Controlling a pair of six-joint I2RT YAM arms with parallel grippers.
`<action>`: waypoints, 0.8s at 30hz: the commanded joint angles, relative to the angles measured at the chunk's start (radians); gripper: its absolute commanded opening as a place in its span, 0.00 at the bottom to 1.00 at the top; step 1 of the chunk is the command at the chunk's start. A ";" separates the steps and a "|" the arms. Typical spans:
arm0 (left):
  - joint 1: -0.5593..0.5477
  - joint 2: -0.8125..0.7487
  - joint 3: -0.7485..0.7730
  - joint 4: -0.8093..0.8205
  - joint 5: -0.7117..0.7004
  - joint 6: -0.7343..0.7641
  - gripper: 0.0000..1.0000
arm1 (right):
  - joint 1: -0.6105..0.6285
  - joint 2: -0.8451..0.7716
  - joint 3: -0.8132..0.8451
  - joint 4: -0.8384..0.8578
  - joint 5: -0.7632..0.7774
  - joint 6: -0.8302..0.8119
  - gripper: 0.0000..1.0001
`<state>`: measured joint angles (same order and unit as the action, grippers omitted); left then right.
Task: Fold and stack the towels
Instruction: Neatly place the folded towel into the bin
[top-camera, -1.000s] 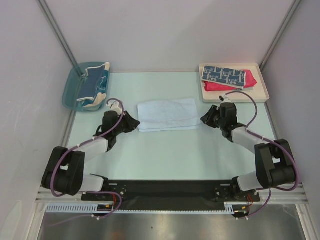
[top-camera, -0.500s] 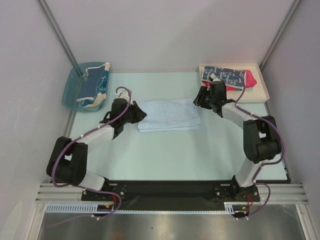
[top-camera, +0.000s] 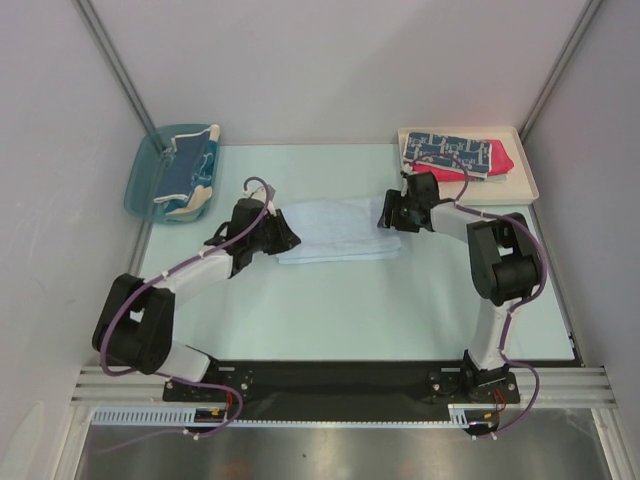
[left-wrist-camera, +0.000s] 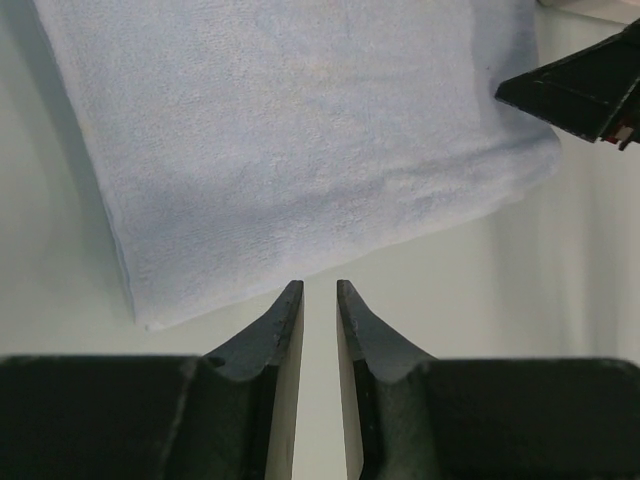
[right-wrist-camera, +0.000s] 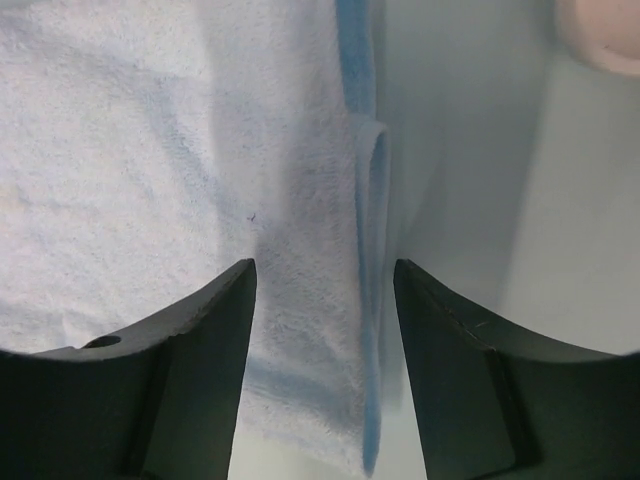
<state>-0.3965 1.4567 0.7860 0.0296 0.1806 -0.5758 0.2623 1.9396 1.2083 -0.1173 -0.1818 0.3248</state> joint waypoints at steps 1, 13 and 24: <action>-0.010 -0.068 0.056 -0.022 0.043 0.005 0.24 | 0.046 0.027 -0.007 -0.041 0.053 -0.033 0.62; -0.013 -0.226 0.136 -0.237 0.095 0.082 0.24 | 0.143 0.105 0.082 -0.225 0.301 -0.056 0.17; -0.007 -0.314 0.259 -0.424 0.079 0.212 0.23 | 0.224 0.280 0.532 -0.568 0.820 -0.148 0.00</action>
<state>-0.4026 1.1675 1.0100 -0.3317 0.2474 -0.4229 0.4973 2.1639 1.6279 -0.5468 0.4202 0.2276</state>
